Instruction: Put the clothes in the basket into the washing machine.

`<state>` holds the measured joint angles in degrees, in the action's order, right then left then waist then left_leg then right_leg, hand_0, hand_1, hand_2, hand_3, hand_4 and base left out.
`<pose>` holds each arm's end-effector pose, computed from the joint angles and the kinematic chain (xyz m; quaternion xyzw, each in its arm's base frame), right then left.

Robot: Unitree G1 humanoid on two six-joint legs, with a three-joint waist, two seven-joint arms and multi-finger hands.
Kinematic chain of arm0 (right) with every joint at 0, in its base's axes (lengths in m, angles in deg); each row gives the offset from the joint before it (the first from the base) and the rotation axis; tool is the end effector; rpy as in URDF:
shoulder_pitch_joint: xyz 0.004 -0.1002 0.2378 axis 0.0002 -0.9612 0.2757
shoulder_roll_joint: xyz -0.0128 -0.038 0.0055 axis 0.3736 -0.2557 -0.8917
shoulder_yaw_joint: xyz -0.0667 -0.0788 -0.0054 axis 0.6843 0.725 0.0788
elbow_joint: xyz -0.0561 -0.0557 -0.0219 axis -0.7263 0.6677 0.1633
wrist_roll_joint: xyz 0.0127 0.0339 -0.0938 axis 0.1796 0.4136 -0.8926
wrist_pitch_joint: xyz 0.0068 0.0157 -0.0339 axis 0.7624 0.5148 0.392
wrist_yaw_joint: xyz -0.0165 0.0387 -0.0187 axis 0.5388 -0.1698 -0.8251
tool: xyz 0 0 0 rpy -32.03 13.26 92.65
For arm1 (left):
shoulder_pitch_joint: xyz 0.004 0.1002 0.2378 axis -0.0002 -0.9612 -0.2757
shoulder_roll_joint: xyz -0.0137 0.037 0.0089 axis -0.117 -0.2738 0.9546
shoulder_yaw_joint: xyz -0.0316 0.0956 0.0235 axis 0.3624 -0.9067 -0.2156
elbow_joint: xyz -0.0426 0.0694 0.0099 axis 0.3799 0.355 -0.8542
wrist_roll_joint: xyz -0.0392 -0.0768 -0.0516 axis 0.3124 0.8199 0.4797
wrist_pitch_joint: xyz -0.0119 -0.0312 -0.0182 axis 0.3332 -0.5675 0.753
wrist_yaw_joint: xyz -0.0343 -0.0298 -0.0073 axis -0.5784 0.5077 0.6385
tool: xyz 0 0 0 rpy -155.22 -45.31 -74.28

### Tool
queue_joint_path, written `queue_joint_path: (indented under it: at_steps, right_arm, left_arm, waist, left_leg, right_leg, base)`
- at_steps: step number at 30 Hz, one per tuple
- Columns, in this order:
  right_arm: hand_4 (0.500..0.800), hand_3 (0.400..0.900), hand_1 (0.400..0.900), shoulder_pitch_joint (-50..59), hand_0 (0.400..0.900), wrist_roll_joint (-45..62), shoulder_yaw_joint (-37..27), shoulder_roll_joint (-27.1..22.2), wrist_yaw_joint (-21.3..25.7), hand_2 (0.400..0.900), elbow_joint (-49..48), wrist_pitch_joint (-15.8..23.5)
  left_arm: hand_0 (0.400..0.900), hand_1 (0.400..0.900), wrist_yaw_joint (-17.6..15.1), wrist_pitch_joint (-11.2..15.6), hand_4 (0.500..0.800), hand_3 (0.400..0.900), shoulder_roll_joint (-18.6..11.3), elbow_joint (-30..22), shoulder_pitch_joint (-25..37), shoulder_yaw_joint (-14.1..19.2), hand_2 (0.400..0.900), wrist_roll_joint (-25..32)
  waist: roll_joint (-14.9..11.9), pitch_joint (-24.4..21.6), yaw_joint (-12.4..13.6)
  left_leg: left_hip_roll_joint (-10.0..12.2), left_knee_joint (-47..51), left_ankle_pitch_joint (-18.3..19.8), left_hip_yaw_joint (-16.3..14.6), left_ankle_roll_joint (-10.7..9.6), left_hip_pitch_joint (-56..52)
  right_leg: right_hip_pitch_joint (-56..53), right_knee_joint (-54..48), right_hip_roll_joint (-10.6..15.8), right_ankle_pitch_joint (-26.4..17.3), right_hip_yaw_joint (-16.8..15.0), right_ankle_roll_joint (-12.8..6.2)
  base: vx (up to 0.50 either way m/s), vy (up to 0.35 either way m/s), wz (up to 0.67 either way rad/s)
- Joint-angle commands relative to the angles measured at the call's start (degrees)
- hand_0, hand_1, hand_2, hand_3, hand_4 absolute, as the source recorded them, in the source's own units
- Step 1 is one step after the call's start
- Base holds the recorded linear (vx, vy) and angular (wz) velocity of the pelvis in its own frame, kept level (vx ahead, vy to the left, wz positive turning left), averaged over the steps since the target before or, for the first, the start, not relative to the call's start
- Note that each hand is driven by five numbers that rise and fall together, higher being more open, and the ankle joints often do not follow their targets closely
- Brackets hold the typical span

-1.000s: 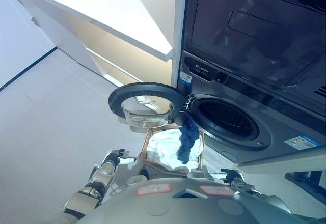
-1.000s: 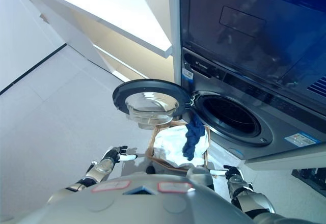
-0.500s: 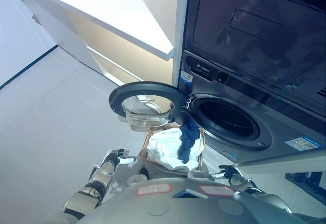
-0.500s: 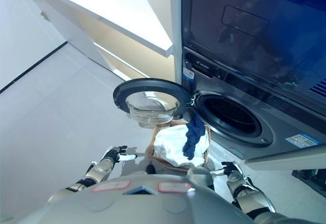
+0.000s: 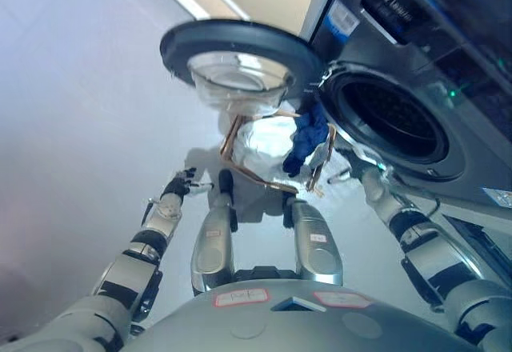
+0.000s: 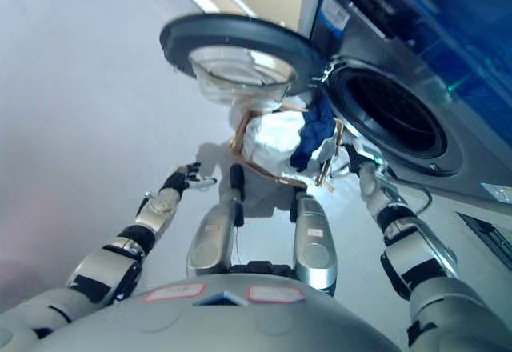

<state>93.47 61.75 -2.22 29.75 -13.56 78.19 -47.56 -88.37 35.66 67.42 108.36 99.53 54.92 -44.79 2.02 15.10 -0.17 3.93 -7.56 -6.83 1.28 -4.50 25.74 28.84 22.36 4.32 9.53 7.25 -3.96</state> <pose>0.2401 -0.2393 -0.0207 -0.5519 0.2338 0.1073 0.7933 0.1952 0.2107 -0.0657 0.2645 0.3491 -0.0016 0.8990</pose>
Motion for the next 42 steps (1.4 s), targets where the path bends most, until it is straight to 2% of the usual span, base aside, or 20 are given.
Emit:
queue_joint_path:
  at_steps: [1,5,12,16,17,20,26,28,32,34,36,37,39,42]
  right_arm:
    - [0.8,0.9,0.9,2.8,0.9,-1.4,3.6,-3.0,0.7,0.9,-6.5,3.8]
    - [0.8,0.9,0.9,8.0,0.9,-0.8,6.7,-4.7,0.2,0.9,-9.9,5.3]
    - [0.8,0.9,0.9,13.6,0.9,-0.8,9.1,-5.0,1.3,0.9,-7.5,5.6]
    - [0.8,0.9,0.9,14.2,0.9,0.1,9.0,-6.0,1.3,0.9,-8.6,6.1]
    - [0.8,0.9,0.9,14.3,0.9,0.2,9.1,-6.7,1.2,0.9,-9.4,6.4]
    - [0.8,0.9,0.9,14.8,0.9,-0.2,9.3,-7.9,1.4,0.9,-9.5,6.7]
    - [0.8,0.9,0.9,16.6,0.9,-3.2,10.7,-7.9,2.9,0.9,-4.4,6.0]
    - [0.8,0.9,0.9,18.2,0.9,-5.3,11.7,-7.9,4.7,0.9,-3.1,5.6]
    - [0.8,0.9,0.9,21.3,0.9,-13.9,11.9,-8.0,15.4,0.9,-1.9,1.9]
    - [0.8,0.9,0.9,22.0,0.9,-15.1,11.4,-7.1,17.3,0.9,-0.2,0.7]
    - [0.8,0.9,0.9,24.5,0.9,-18.7,13.1,-4.6,21.3,0.9,4.2,-2.5]
    - [0.8,0.9,0.9,24.6,0.9,-18.7,13.1,-4.5,21.4,0.9,4.3,-2.5]
    - [0.8,0.9,0.9,25.5,0.9,-21.5,13.8,-2.7,24.2,0.9,6.8,-5.0]
    - [0.8,0.9,0.9,27.2,0.9,-22.8,14.4,-1.5,24.6,0.9,8.5,-6.6]
  left_arm:
    - [0.9,0.9,-3.5,2.8,0.8,0.9,-4.3,-4.0,1.0,0.9,0.9,3.2]
    - [0.9,0.9,-4.4,3.7,0.8,0.9,-5.6,-7.7,3.9,-0.1,0.9,5.1]
    - [0.9,0.9,-6.0,4.1,0.8,0.9,-6.8,-10.2,9.2,-1.7,0.9,7.4]
    - [0.9,0.9,-6.2,4.2,0.8,0.9,-7.6,-12.0,9.0,-1.5,0.9,7.9]
    - [0.9,0.9,-6.4,4.3,0.8,0.9,-7.9,-12.7,8.6,-1.2,0.9,7.9]
    - [0.9,0.9,-6.8,4.5,0.8,0.9,-8.4,-13.4,8.1,-0.7,0.9,8.1]
    - [0.9,0.9,-7.5,5.1,0.8,0.9,-8.9,-13.4,8.7,-1.0,0.9,8.7]
    - [0.9,0.9,-8.5,5.6,0.8,0.9,-9.2,-13.4,10.7,-1.3,0.9,9.2]
    - [0.9,0.9,-12.7,5.7,0.8,0.9,-8.2,-11.7,16.1,-1.9,0.9,9.8]
    - [0.9,0.9,-14.0,5.5,0.8,0.9,-7.8,-10.5,17.9,-2.8,0.9,9.7]
    - [0.9,0.9,-15.2,4.9,0.8,0.9,-6.6,-8.2,21.4,-4.7,0.9,9.9]
    - [0.9,0.9,-15.2,5.0,0.8,0.9,-6.6,-8.1,21.4,-4.7,0.9,9.9]
    - [0.9,0.9,-16.1,4.8,0.8,0.9,-4.9,-7.8,22.2,-6.1,0.9,10.0]
    - [0.9,0.9,-16.8,4.5,0.8,0.9,-4.1,-7.1,23.0,-6.9,0.9,10.3]
  waist:
    - [-3.6,0.3,-1.0]
    - [-3.6,1.8,-0.5]
    - [-3.3,2.7,0.1]
    - [-2.8,2.6,0.3]
    - [-2.6,2.6,0.4]
    - [-2.1,2.3,0.5]
    - [-1.5,1.6,1.1]
    - [-1.1,1.7,1.1]
    - [-0.9,1.4,0.3]
    - [-1.0,1.1,0.1]
    - [-1.0,0.8,-0.2]
    - [-1.0,0.7,-0.2]
    - [-0.7,0.3,-0.3]
    - [-0.6,-0.1,-0.4]
  left_leg:
    - [-3.8,-8.2,7.6,-2.2,2.6,4.2]
    - [-3.5,-12.3,8.4,-1.6,2.0,10.3]
    - [-3.5,-20.5,10.4,0.2,1.5,20.6]
    - [-3.6,-25.9,12.1,1.0,1.6,26.1]
    - [-3.4,-28.1,14.5,1.2,1.5,27.0]
    - [-3.4,-32.4,15.7,1.4,1.5,32.0]
    - [-4.0,-39.5,17.6,1.6,1.9,39.5]
    - [-4.7,-42.6,18.0,1.5,2.2,44.0]
    - [-5.0,-45.7,18.7,1.0,2.1,49.9]
    - [-5.2,-46.5,18.8,1.1,2.1,51.5]
    - [-5.5,-47.5,19.0,0.8,2.2,53.5]
    - [-5.5,-47.6,19.0,0.8,2.2,53.7]
    - [-6.0,-48.2,18.9,0.8,2.2,55.7]
    - [-6.5,-49.1,18.7,0.7,2.0,57.7]
  right_leg:
    - [2.6,-5.2,-0.2,-9.6,-2.2,-0.38]
    - [8.3,-0.4,0.4,-8.3,-1.5,-0.47]
    - [18.1,9.2,1.4,-5.4,-0.2,-0.18]
    - [23.2,14.9,1.9,-3.3,-0.2,0.2]
    - [24.2,17.2,1.9,-1.2,-0.5,-0.13]
    - [29.0,21.8,2.5,0.5,-0.3,0.29]
    - [36.3,28.5,2.4,2.5,0.0,0.51]
    - [41.1,31.7,2.2,3.0,-0.2,0.64]
    - [47.2,34.9,2.4,3.6,-0.7,0.59]
    - [48.7,35.7,2.4,3.9,-0.8,0.68]
    - [50.6,36.9,2.4,4.3,-0.7,1.03]
    - [50.8,36.9,2.5,4.3,-0.7,1.03]
    - [52.5,37.7,2.3,4.5,-0.9,1.37]
    - [54.5,38.6,2.2,4.5,-1.1,1.62]
  base:
    - [-0.06,-0.03,0.26]
    - [-0.08,-0.022,0.26]
    - [-0.07,-0.036,0.23]
    - [-0.04,-0.02,0.09]
    - [0.01,-0.031,0.11]
    - [-0.04,-0.021,0.13]
    - [-0.05,-0.002,0.04]
    - [-0.06,-0.008,0.05]
    - [-0.02,-0.011,0.04]
    - [0.0,0.0,0.0]
    - [0.0,0.0,0.0]
    - [0.01,-0.032,0.1]
    - [0.01,-0.033,0.13]
    - [-0.01,-0.017,0.09]
